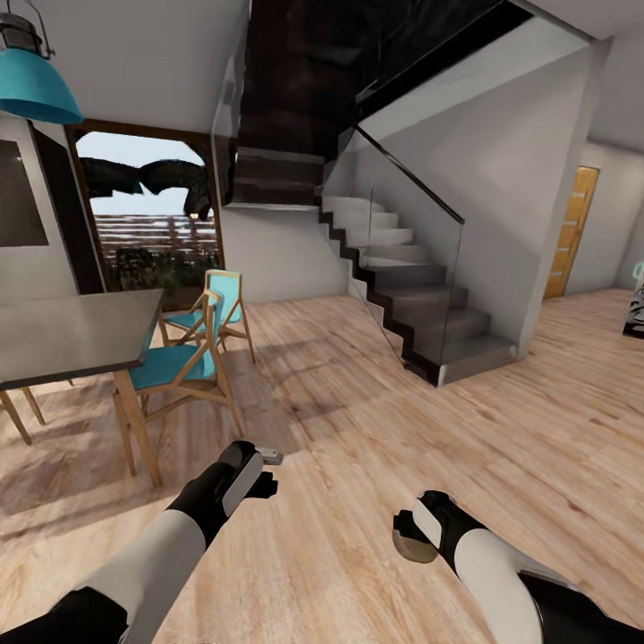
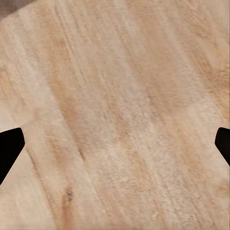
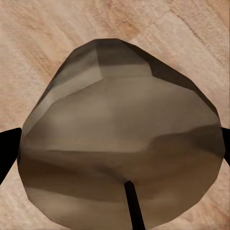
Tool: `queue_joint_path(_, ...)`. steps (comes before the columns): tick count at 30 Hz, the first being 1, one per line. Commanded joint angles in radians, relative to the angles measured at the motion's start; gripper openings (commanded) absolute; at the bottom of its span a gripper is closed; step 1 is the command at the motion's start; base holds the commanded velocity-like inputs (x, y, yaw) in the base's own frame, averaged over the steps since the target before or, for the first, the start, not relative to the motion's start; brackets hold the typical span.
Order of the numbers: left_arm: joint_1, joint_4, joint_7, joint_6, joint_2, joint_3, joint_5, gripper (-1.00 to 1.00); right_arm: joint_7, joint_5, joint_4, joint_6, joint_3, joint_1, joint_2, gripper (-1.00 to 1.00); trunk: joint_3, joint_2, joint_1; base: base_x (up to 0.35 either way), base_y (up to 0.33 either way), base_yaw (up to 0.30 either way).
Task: Place each of the two pumpkins and all three candles from the living room inside a cabinet in the living room (use any cabinet), then make sure every cabinet is closed, and position the cauldron so it is next to a table in the living room.
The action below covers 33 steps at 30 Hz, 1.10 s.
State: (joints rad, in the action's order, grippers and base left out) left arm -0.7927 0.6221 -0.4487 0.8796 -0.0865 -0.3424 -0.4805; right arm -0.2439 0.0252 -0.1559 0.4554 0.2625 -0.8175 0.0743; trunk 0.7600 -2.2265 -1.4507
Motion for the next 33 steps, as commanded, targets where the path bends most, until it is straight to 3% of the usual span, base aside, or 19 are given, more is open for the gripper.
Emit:
queue_joint_path(1, -0.001, 0.001, -0.009, 0.002, 0.001, -0.004, -0.01, 1.0, -0.003, 0.002, -0.002, 0.005, 0.007, 0.0, 0.001, -1.0, -0.001, 0.007, 0.004, 0.0, 0.0, 0.136)
queue_joint_path(33, 0.0, 0.001, -0.01, 0.001, 0.001, -0.004, -0.007, 1.0, -0.003, 0.004, -0.004, 0.005, 0.006, 0.0, 0.011, -1.0, -0.072, 0.231, 0.127, 0.0, 0.0, 0.173)
